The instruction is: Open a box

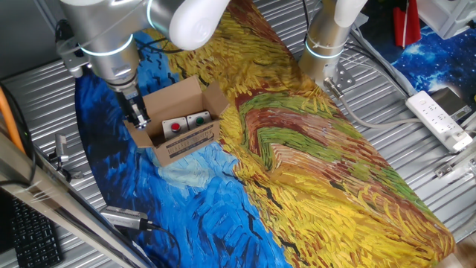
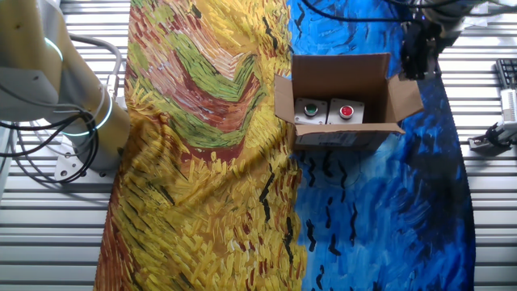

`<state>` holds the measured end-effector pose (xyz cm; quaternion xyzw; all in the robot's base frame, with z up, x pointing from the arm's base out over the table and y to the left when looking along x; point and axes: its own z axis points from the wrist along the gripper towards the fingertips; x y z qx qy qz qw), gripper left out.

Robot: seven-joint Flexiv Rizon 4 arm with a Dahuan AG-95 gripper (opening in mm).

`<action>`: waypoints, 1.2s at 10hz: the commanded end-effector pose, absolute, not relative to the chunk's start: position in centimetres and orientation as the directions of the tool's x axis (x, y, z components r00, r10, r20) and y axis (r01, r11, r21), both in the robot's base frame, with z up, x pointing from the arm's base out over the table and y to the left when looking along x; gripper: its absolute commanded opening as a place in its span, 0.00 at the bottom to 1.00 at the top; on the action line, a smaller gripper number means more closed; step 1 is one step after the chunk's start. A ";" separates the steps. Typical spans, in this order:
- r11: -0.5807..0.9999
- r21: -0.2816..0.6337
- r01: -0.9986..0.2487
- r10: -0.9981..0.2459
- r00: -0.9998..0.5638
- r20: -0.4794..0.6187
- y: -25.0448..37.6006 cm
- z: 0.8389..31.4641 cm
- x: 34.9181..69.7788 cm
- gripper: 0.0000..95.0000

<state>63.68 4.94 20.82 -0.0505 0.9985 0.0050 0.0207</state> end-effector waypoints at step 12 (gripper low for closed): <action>0.985 0.015 -0.173 -0.174 -0.985 0.020 2.9 21.0 55.4 0.00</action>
